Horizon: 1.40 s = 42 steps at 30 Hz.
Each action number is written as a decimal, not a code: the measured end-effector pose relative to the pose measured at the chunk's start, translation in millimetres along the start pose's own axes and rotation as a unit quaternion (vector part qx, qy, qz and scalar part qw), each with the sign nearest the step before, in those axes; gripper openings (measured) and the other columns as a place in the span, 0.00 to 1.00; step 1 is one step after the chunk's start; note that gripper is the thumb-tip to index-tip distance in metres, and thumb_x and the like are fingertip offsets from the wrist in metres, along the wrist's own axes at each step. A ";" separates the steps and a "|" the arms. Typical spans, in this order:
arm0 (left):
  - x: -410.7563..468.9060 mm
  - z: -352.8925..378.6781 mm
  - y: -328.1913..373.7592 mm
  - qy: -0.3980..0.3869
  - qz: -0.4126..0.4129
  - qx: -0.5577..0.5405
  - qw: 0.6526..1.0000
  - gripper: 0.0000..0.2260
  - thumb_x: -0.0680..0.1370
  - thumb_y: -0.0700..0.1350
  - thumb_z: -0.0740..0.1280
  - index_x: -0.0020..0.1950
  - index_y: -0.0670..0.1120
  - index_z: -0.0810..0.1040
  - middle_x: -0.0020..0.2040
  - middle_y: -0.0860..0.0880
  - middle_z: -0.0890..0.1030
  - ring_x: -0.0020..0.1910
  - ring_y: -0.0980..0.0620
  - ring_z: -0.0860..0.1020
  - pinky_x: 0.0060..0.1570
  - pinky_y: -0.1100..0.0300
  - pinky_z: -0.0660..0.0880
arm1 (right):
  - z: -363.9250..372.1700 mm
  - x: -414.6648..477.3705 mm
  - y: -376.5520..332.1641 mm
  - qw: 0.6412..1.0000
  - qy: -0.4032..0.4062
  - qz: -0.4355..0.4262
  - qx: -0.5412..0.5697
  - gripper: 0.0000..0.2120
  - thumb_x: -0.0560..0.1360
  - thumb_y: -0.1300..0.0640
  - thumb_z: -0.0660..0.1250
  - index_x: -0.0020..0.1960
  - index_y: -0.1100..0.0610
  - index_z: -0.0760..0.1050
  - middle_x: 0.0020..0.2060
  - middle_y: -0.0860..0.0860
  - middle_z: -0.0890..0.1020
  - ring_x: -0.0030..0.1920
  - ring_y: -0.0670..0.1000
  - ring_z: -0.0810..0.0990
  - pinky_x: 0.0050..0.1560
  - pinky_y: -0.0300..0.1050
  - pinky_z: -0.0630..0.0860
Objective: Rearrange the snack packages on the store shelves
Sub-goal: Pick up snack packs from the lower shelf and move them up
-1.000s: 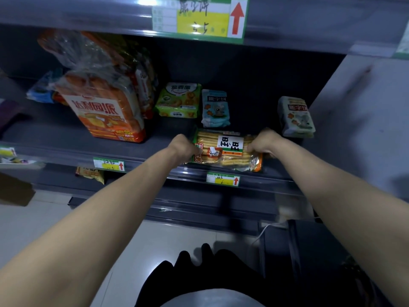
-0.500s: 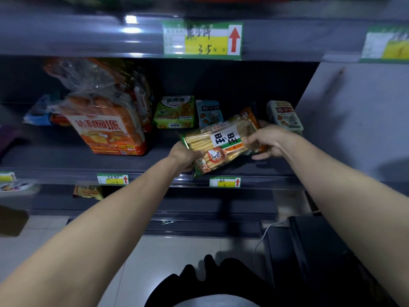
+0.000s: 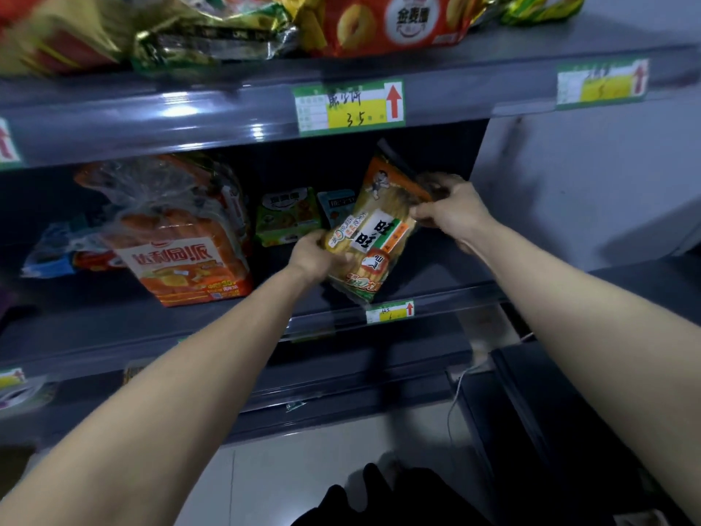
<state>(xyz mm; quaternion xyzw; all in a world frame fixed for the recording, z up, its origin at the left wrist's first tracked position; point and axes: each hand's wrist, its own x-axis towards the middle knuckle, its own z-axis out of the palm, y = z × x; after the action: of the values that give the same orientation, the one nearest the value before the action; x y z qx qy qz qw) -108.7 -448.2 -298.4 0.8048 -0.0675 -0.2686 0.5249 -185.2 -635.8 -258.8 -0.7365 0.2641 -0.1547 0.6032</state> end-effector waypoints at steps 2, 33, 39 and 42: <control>0.5 -0.1 0.0 -0.010 -0.013 -0.058 0.998 0.31 0.73 0.36 0.70 0.73 0.41 0.62 0.63 0.44 0.76 0.53 0.48 0.75 0.52 0.56 0.73 | 1.4 -2.9 9.6 0.997 0.042 0.009 0.059 0.41 0.66 0.68 0.75 0.74 0.59 0.60 0.62 0.53 0.74 0.59 0.52 0.75 0.63 0.48 0.74; 171.3 62.3 38.0 -0.024 0.086 0.199 0.976 0.21 0.82 0.50 0.54 0.73 0.43 0.61 0.70 0.44 0.70 0.68 0.44 0.69 0.63 0.56 0.67 | 9.1 173.5 58.4 0.987 -0.047 -0.005 -0.155 0.16 0.72 0.63 0.70 0.60 0.57 0.74 0.53 0.54 0.81 0.54 0.53 0.79 0.53 0.45 0.76; 155.7 60.5 29.2 -0.027 0.069 0.215 0.974 0.22 0.82 0.52 0.54 0.74 0.45 0.58 0.71 0.44 0.68 0.66 0.46 0.70 0.63 0.57 0.69 | 5.4 167.3 59.9 0.986 -0.096 0.009 -0.133 0.18 0.72 0.66 0.70 0.61 0.59 0.76 0.50 0.53 0.81 0.50 0.50 0.79 0.51 0.42 0.76; 141.6 53.7 23.9 -0.030 0.079 0.227 0.970 0.20 0.81 0.51 0.56 0.71 0.43 0.64 0.68 0.45 0.71 0.63 0.47 0.72 0.59 0.60 0.68 | 2.4 156.9 65.0 0.985 -0.138 0.029 -0.103 0.20 0.69 0.70 0.71 0.61 0.61 0.77 0.55 0.57 0.82 0.53 0.54 0.80 0.57 0.47 0.77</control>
<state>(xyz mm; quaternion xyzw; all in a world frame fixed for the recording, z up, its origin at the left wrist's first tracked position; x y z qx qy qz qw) -11.8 -557.5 -344.9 0.8868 -0.2052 -0.2279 0.3458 -69.5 -732.8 -336.6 -0.8013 0.2142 -0.0064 0.5585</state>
